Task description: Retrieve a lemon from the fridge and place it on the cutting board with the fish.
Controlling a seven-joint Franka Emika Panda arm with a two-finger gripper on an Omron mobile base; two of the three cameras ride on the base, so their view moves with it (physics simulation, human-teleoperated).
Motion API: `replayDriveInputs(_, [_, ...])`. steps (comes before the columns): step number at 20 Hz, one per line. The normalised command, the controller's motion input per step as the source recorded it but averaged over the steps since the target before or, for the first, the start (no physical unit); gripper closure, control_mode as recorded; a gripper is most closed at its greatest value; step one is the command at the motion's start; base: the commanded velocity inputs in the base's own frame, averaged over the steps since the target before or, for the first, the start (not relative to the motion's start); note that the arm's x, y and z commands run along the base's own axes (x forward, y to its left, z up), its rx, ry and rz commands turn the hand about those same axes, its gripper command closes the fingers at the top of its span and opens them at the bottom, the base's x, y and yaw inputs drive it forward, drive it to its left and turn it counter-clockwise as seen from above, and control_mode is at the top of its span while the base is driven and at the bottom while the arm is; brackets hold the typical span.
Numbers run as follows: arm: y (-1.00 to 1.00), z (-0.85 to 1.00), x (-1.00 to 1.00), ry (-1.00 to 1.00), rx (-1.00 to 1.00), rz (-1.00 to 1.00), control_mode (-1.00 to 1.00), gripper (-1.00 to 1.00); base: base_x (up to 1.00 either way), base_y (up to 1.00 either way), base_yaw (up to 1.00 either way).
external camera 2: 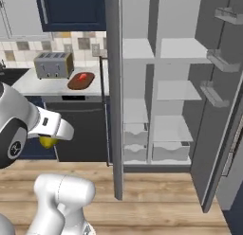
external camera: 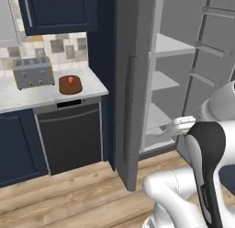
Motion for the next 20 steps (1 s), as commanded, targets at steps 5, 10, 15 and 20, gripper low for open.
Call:
replayDriveInputs(5, [0.0, 0.0, 0.0, 0.0, 0.0, 0.0, 1.0, 1.0, -0.08, 0.98, 0.0])
replayDriveInputs(10, [0.0, 0.0, 0.0, 0.0, 0.0, 0.0, 1.0, 1.0, 0.12, 0.83, -0.12])
replayDriveInputs(15, [0.0, 0.0, 0.0, 0.0, 0.0, 0.0, 1.0, 1.0, 0.3, 0.76, -0.2])
replayDriveInputs(20, [0.0, 0.0, 0.0, 0.0, 0.0, 0.0, 1.0, 1.0, 0.37, 0.67, -0.2])
